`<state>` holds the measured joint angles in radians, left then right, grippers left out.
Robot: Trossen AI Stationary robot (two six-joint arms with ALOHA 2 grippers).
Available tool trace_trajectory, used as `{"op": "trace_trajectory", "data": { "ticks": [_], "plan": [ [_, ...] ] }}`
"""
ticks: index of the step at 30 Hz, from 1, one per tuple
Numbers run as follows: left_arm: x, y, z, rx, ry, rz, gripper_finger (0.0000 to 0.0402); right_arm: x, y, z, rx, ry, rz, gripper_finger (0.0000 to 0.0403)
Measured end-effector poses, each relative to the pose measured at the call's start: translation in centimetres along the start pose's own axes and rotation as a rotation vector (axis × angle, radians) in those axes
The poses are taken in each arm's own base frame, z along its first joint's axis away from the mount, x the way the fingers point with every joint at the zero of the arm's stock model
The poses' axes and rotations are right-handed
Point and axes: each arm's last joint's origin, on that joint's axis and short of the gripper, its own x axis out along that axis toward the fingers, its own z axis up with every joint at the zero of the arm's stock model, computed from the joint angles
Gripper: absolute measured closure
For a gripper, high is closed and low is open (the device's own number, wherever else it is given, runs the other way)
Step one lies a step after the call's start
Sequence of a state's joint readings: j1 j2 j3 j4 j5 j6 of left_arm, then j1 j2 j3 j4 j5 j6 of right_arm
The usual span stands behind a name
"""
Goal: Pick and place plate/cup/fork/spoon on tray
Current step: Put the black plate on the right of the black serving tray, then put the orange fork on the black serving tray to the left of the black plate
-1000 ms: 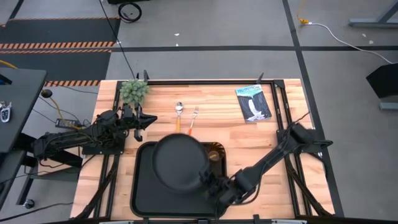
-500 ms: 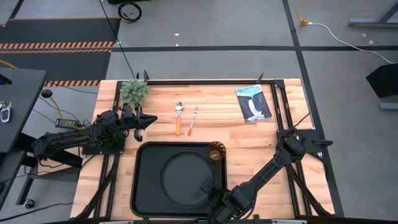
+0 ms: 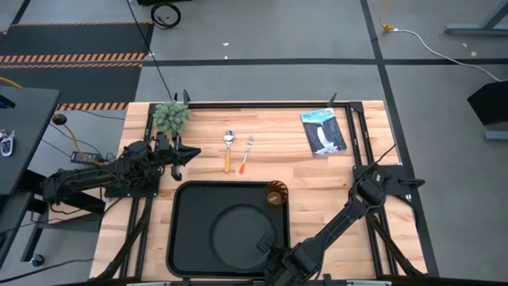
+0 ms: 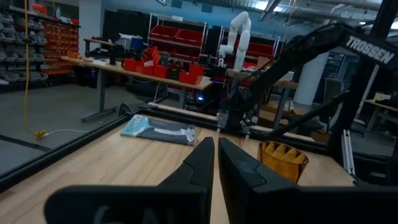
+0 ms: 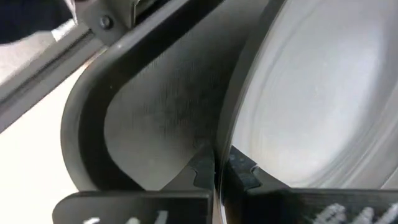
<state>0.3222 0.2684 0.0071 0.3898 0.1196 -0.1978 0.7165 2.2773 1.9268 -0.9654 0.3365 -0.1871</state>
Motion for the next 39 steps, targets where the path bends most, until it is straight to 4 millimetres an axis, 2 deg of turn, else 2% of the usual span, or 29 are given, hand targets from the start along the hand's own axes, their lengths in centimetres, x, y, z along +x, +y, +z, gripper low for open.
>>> {"op": "trace_trajectory", "data": {
  "ticks": [6,13,17,21,25,34,39],
  "plan": [
    [0.0,0.0,0.0,0.000,-0.001,0.000,0.0372,0.6,0.3,-0.1,0.052,0.020,0.032,0.0382],
    [0.0,0.0,0.0,0.000,-0.001,0.000,0.0372,0.5,0.8,-0.2,0.138,0.037,0.078,0.0318],
    [0.0,0.0,0.0,0.000,-0.001,-0.001,0.0372,0.1,1.5,-0.5,0.188,0.067,0.115,0.0297],
    [0.0,0.0,0.0,0.000,-0.001,-0.001,0.0372,-1.8,1.8,-0.8,0.254,0.080,0.112,0.0295],
    [0.0,0.0,0.0,0.000,-0.001,0.000,0.0372,-4.2,1.2,-0.7,0.296,0.012,0.039,0.0298],
    [0.0,0.0,0.0,0.001,-0.001,0.000,0.0372,-9.0,-2.8,0.1,0.457,-0.267,-0.267,0.0298],
    [0.0,0.0,0.0,0.001,-0.001,0.000,0.0372,-11.0,-5.0,-1.1,0.667,-0.305,-0.447,0.0299]
  ]
}}
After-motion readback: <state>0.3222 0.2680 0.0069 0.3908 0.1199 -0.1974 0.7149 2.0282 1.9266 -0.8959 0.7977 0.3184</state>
